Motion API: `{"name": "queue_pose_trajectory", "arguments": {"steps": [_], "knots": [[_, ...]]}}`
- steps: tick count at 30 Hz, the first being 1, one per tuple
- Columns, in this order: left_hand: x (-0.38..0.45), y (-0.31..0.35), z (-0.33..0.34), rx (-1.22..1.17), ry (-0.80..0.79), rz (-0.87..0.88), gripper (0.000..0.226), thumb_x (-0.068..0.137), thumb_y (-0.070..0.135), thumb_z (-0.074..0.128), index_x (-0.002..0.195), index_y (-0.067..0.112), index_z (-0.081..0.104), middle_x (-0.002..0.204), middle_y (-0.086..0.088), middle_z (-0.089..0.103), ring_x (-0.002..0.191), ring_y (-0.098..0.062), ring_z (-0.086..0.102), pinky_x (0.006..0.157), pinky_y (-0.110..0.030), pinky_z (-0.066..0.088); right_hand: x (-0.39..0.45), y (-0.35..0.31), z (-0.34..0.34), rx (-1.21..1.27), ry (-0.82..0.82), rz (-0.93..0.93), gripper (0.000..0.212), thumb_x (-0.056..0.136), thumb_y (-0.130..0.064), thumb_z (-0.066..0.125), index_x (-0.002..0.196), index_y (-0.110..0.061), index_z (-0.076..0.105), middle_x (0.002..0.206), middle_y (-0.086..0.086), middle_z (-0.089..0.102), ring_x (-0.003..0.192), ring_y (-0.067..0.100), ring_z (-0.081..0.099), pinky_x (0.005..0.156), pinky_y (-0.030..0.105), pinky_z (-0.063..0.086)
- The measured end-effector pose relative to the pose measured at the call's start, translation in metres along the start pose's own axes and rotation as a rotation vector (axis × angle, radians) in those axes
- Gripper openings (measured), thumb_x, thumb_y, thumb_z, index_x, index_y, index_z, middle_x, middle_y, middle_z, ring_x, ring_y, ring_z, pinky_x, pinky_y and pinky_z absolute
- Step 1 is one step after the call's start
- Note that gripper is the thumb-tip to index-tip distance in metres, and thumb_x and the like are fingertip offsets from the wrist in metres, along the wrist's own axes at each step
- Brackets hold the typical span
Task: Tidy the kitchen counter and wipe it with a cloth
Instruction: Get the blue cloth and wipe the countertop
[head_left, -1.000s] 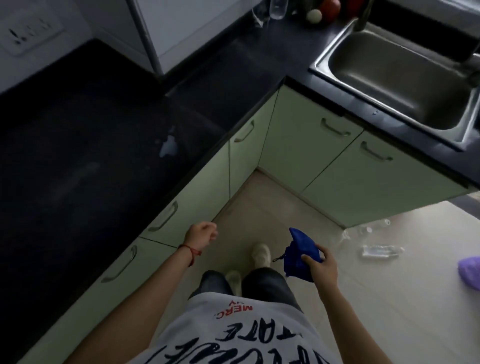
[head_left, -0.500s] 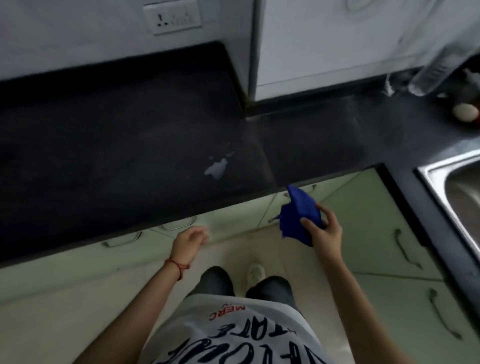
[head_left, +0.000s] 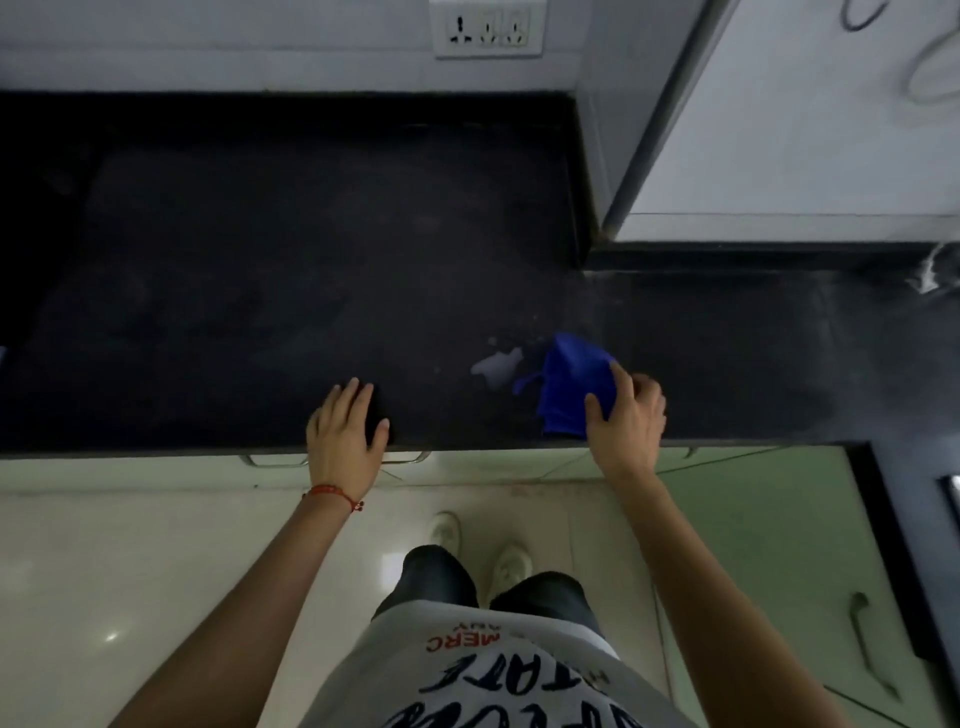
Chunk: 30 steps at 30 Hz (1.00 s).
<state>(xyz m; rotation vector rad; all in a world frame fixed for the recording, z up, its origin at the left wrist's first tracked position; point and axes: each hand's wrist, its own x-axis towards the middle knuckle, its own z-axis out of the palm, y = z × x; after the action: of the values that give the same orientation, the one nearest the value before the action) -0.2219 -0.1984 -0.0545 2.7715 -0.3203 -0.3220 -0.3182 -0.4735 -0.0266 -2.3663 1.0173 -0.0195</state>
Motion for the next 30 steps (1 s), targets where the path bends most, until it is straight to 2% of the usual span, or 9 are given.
{"name": "queue_pose_trajectory", "arguments": {"steps": [3,7,11,14,16,19,25,27,30], "knots": [[0.015,-0.01,0.0,0.076,-0.023,0.003,0.067,0.083,0.047,0.024,0.132,0.008,0.047,0.145,-0.016,0.042,0.136,-0.036,0.035,0.108,-0.056,0.029,0.0,-0.002,0.015,-0.163,0.125,-0.18,0.057,0.09,-0.041,0.039,0.142,-0.017,0.032,0.153,0.018,0.021,0.14,0.037,0.021,0.111,0.048,0.024],[0.025,-0.022,-0.001,0.133,-0.041,0.014,0.067,0.085,0.05,0.023,0.137,0.011,0.041,0.149,-0.014,0.035,0.139,-0.033,0.03,0.112,-0.053,0.022,0.012,-0.01,0.032,-0.285,-0.049,-0.165,0.061,0.091,-0.049,0.023,0.144,-0.019,0.027,0.156,0.009,0.019,0.145,0.029,0.012,0.116,0.045,0.018],[0.028,-0.026,0.001,0.21,-0.043,0.032,0.063,0.087,0.048,0.026,0.137,0.012,0.04,0.147,-0.014,0.039,0.136,-0.033,0.035,0.109,-0.055,0.026,-0.004,-0.018,0.046,-0.391,-0.035,-0.409,0.049,0.091,-0.04,0.031,0.132,-0.019,0.048,0.139,0.009,0.05,0.134,0.031,0.039,0.106,0.044,0.036],[0.028,-0.027,0.004,0.241,-0.031,0.032,0.06,0.088,0.046,0.028,0.136,0.012,0.041,0.145,-0.014,0.042,0.134,-0.033,0.039,0.107,-0.055,0.03,0.001,-0.008,0.044,-0.495,-0.106,-0.606,0.049,0.097,-0.041,0.02,0.129,-0.021,0.051,0.136,0.005,0.055,0.132,0.026,0.04,0.109,0.037,0.028],[0.029,-0.028,0.005,0.262,-0.022,0.036,0.06,0.088,0.046,0.029,0.136,0.012,0.04,0.145,-0.014,0.043,0.134,-0.033,0.039,0.106,-0.055,0.031,0.025,-0.011,0.039,-0.485,-0.084,-0.539,0.051,0.097,-0.042,0.018,0.13,-0.019,0.051,0.138,0.006,0.052,0.134,0.028,0.039,0.111,0.039,0.027],[0.029,-0.029,0.007,0.279,-0.016,0.032,0.059,0.088,0.046,0.03,0.136,0.013,0.04,0.144,-0.014,0.043,0.133,-0.033,0.041,0.106,-0.054,0.031,0.039,-0.038,0.05,-0.334,-0.008,-0.241,0.05,0.092,-0.038,0.028,0.133,-0.016,0.048,0.144,0.01,0.045,0.137,0.032,0.033,0.111,0.046,0.028],[0.031,-0.031,0.009,0.294,0.003,0.041,0.059,0.087,0.045,0.032,0.135,0.013,0.041,0.143,-0.013,0.045,0.132,-0.033,0.043,0.104,-0.054,0.033,0.023,-0.047,0.063,-0.516,-0.106,-0.62,0.048,0.097,-0.038,0.022,0.13,-0.019,0.05,0.138,0.007,0.053,0.131,0.03,0.044,0.107,0.046,0.034],[0.032,-0.032,0.009,0.296,0.008,0.04,0.059,0.086,0.045,0.032,0.134,0.013,0.041,0.142,-0.013,0.046,0.131,-0.033,0.044,0.104,-0.055,0.034,0.049,-0.05,0.058,-0.453,-0.045,-0.447,0.047,0.097,-0.037,0.025,0.133,-0.018,0.047,0.143,0.009,0.046,0.135,0.032,0.037,0.109,0.047,0.032],[0.033,-0.032,0.01,0.291,0.015,0.041,0.059,0.086,0.046,0.032,0.134,0.013,0.041,0.142,-0.013,0.047,0.13,-0.033,0.044,0.104,-0.055,0.034,0.056,-0.075,0.069,-0.364,-0.064,-0.24,0.048,0.097,-0.034,0.029,0.143,-0.02,0.029,0.155,0.007,0.025,0.145,0.029,0.011,0.117,0.043,0.011]]}}
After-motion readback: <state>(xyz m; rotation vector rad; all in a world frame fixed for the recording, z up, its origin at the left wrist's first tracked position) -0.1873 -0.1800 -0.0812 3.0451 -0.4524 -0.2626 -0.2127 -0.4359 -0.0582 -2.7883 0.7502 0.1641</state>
